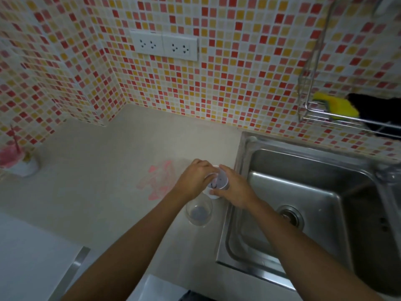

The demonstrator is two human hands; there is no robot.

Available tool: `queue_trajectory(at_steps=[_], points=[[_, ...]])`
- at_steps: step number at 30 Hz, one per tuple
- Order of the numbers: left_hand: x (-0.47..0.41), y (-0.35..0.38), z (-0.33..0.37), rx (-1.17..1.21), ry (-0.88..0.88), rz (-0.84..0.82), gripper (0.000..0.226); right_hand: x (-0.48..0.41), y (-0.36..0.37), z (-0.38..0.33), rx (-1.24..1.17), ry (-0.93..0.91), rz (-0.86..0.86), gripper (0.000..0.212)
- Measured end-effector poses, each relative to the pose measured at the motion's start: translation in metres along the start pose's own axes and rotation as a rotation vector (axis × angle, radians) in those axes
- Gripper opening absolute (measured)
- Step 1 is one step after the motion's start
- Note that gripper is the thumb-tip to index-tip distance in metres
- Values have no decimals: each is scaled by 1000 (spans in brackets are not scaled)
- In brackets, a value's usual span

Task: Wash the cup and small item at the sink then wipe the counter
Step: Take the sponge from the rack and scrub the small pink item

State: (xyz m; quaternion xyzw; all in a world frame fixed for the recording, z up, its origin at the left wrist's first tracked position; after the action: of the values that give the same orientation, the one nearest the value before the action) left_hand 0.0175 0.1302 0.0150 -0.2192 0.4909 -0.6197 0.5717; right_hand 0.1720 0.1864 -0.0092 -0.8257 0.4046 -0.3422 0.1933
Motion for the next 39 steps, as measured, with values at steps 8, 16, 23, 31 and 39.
queue_trajectory(at_steps=[8, 16, 23, 31, 39], points=[[-16, -2, -3, -2, 119, -113, 17, 1, 6, 2, -36, 13, 30, 103], [-37, -35, 0, -4, 67, 198, 16, 11, -1, -3, -16, 8, 26, 119], [-63, -45, 29, 104, 37, 245, 18, 46, -101, -4, 36, 2, 361, 85], [-127, -39, 94, 272, 26, 246, 17, 76, -218, -7, 34, -199, 925, 35], [-164, -20, 130, 344, -58, 287, 18, 32, -298, -12, 227, -34, 794, 33]])
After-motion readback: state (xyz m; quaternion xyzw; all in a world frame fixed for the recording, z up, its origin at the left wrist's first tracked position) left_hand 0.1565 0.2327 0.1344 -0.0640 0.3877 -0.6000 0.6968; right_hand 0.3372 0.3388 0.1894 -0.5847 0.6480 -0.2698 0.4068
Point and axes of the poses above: each hand's wrist, its own x-axis away from the middle knuckle, its own y-axis out of the palm, z = x × y, the point moved 1 cm from there along -x, towards the middle knuckle, and after that the axes turned 13 degrees about y, right-handed, at the moved point
